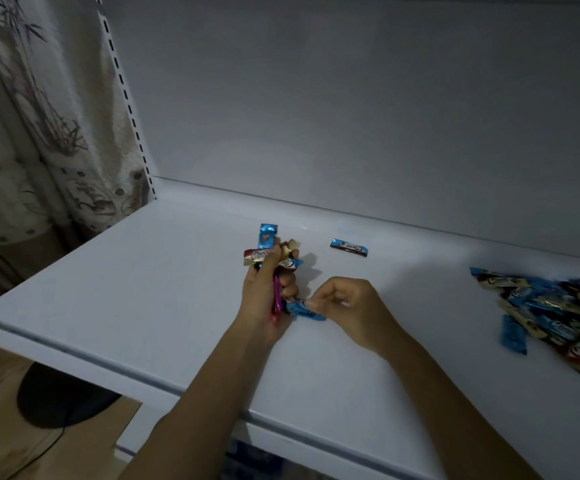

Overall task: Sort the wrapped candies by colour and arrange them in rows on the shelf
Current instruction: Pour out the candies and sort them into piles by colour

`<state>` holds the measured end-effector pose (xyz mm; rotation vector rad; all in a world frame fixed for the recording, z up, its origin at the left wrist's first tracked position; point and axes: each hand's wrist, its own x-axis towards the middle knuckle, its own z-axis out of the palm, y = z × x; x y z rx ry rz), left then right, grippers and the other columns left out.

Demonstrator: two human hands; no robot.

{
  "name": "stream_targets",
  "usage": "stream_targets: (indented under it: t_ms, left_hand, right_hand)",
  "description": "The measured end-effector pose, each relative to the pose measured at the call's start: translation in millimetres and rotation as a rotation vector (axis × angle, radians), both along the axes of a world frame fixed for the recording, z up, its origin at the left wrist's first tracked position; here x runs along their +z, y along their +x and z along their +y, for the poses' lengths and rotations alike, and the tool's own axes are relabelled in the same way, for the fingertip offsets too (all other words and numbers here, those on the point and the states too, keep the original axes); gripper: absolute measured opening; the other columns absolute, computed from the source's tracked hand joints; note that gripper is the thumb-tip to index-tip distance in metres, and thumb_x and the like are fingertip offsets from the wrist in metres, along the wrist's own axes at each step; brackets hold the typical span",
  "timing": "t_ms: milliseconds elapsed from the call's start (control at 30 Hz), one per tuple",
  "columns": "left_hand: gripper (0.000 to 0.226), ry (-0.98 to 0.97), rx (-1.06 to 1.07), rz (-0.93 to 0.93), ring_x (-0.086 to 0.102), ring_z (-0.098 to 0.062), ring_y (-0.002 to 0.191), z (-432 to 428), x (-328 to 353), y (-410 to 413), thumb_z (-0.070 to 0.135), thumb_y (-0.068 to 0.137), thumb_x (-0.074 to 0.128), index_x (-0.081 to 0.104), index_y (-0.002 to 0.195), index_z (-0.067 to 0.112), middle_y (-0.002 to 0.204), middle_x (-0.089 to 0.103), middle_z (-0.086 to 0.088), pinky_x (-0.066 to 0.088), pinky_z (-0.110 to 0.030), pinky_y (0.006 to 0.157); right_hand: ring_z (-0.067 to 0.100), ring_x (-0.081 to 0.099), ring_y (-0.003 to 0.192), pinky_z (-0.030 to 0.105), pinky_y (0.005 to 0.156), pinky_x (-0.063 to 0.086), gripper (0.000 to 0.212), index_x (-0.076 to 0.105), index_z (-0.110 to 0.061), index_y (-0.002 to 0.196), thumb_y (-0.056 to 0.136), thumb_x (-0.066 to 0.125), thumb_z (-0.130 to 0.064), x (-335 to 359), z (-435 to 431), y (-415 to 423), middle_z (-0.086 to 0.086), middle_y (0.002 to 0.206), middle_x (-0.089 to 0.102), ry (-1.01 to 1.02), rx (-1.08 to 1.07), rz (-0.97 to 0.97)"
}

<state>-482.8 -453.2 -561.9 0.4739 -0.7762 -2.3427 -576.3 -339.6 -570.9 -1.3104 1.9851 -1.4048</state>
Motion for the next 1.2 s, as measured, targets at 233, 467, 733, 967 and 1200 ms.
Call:
stream_targets:
  t_ms: [233,467,733,967,1200]
  left_hand:
    - [0.014,-0.128,0.006,-0.113,0.035,-0.002,0.039,-3.1,-0.8,0.0,0.020,0.099,0.049,0.060,0.099,0.011,0.067,0.052,-0.001,0.028,-0.014,0.031]
    - [0.029,-0.318,-0.012,-0.266,0.039,-0.005,0.041,-0.5,-3.9,-3.5,0.022,0.097,0.052,0.057,0.117,0.001,0.081,0.053,-0.012,0.032,-0.015,0.035]
    - [0.018,-0.469,-0.069,-0.321,0.046,-0.009,0.046,7.8,0.3,0.4,0.024,0.092,0.059,0.058,0.105,0.011,0.061,0.057,-0.002,0.040,-0.018,0.041]
    - [0.031,-0.940,-0.141,-0.261,0.066,-0.033,0.077,17.0,-5.1,-2.4,0.028,0.085,0.062,0.062,0.094,-0.001,0.087,0.068,-0.022,0.055,-0.034,0.071]
    - [0.011,-1.145,-0.182,-0.389,0.070,-0.014,0.087,19.1,-12.2,-8.6,0.022,0.093,0.059,0.063,0.104,0.019,0.097,0.072,0.001,0.056,-0.026,0.076]
  right_hand:
    - [0.005,0.055,0.063,0.014,0.057,0.039,0.012,0.065,-0.022,0.070,0.079,0.072,-0.018,-0.9,16.1,-33.8,-0.008,0.070,0.062,0.044,-0.465,0.254]
    - [0.017,0.060,0.080,0.027,0.071,0.046,0.024,0.069,-0.015,0.103,0.079,0.069,-0.012,-7.7,13.8,-28.7,0.001,0.092,0.068,0.131,-0.330,0.827]
    - [0.016,0.040,0.133,0.031,0.114,0.024,0.041,0.044,-0.012,0.138,0.098,0.046,-0.018,-15.7,-0.3,-30.6,0.002,0.143,0.045,0.099,-0.341,0.555]
    - [0.005,0.068,0.079,0.018,0.064,0.054,0.008,0.063,-0.019,0.097,0.091,0.058,-0.019,23.9,8.9,-7.8,-0.003,0.088,0.068,-0.151,-0.161,-0.255]
    - [0.003,0.068,0.070,0.015,0.054,0.051,0.008,0.067,-0.018,0.085,0.089,0.061,-0.013,22.0,8.5,-10.8,0.001,0.085,0.068,-0.148,-0.218,-0.240]
